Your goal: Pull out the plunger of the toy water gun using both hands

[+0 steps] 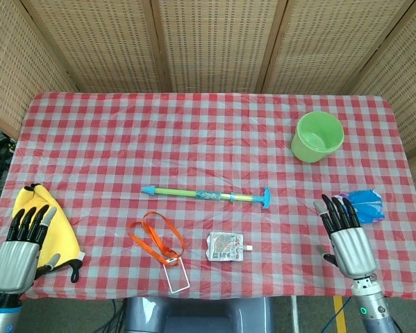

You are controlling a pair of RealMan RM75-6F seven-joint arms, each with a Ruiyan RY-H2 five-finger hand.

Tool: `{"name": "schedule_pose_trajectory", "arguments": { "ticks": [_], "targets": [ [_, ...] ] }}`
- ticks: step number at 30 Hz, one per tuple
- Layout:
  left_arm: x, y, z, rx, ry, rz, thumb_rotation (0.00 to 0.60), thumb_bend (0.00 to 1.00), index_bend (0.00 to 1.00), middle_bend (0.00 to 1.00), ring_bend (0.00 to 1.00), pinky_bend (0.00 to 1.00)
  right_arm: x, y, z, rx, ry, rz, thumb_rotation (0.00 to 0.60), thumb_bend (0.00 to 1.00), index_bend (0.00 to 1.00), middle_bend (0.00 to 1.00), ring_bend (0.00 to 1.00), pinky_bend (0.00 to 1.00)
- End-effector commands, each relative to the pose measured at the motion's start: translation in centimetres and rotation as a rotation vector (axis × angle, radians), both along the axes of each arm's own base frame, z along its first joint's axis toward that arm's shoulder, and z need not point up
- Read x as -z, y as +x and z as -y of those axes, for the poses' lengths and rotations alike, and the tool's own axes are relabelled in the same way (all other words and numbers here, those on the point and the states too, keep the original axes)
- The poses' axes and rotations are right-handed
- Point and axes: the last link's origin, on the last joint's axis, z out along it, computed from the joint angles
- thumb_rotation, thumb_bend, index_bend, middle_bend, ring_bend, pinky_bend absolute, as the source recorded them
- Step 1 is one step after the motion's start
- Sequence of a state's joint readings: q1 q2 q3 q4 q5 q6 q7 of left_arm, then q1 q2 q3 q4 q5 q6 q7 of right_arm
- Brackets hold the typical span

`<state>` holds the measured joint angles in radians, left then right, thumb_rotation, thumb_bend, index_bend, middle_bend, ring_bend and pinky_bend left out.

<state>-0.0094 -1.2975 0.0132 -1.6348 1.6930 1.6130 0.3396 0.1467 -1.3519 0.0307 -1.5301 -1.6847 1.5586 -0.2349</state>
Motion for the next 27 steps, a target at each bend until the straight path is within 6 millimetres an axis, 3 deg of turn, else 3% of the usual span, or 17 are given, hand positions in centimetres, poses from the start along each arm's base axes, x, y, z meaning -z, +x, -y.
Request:
{"name": "schedule_pose_trajectory", "arguments": {
  "ticks": [1, 27],
  "targets": [
    [0.05, -0.01, 0.0, -0.001, -0.003, 0.001, 0.6, 0.16, 0.0, 0.0, 0.0, 0.0, 0.17, 0.04, 0.03, 0.002, 0.006, -0.003, 0.6, 0.14, 0.0, 0.0, 0.0, 0.0],
    [-0.01, 0.2, 0.23, 0.016, -0.002, 0.004, 0.6, 0.16, 0.0, 0.0, 0.0, 0.0, 0.46, 0.6, 0.16, -0.02, 0.016, 0.031, 0.6, 0.14, 0.0, 0.0, 0.0, 0.0]
  ]
}}
